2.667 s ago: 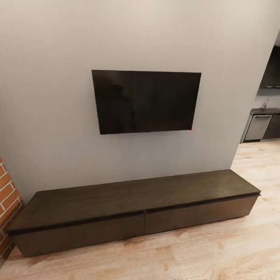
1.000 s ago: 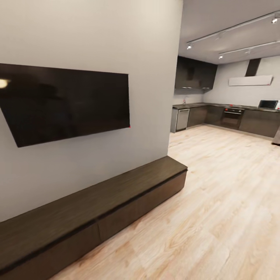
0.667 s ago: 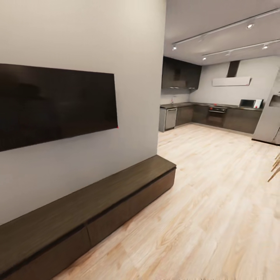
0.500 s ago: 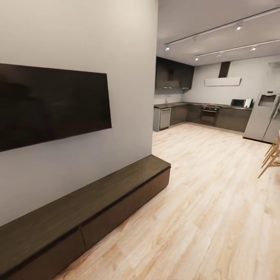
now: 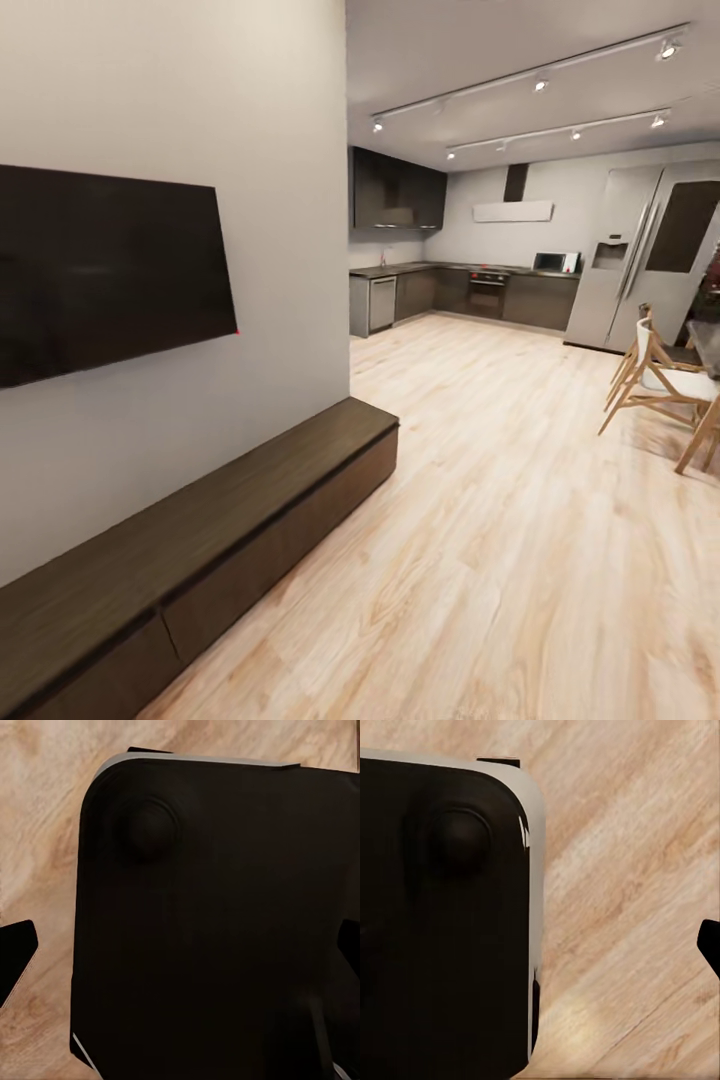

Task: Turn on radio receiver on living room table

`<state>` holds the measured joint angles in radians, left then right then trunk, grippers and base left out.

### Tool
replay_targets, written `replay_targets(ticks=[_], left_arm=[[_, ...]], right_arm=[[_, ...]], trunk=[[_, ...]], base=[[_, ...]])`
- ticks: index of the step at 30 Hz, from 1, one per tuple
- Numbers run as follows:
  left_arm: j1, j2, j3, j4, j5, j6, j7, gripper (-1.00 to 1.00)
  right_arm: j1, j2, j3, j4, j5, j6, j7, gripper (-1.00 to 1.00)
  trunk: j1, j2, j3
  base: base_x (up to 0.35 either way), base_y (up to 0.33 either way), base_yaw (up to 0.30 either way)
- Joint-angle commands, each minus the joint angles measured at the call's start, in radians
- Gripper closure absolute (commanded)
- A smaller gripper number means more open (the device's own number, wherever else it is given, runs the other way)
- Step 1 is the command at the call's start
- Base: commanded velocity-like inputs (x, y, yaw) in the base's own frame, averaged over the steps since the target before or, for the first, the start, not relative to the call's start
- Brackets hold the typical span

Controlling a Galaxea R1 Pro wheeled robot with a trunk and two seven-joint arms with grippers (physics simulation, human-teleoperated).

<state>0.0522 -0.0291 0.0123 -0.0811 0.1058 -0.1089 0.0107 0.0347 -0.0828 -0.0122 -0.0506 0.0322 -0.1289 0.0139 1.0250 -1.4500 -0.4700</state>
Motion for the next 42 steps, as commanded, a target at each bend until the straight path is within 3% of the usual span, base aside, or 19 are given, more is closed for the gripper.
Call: replay_targets(ticks=[1,42], left_arm=[[0.0,0.0,0.0,0.0,0.0,0.0,0.0,-1.0],[0.0,-0.007,0.0,0.001,0.0,0.0,0.001,-1.0]], right_arm=[[0.0,0.0,0.0,0.0,0.0,0.0,0.0,-1.0],[-0.001,0.001,-0.002,0.0,0.0,0.0,0.001,-1.0]], trunk=[[0.0,0.0,0.0],[0.0,0.0,0.0]], base=[[0.0,0.0,-0.287],[0.0,0.0,-0.288]])
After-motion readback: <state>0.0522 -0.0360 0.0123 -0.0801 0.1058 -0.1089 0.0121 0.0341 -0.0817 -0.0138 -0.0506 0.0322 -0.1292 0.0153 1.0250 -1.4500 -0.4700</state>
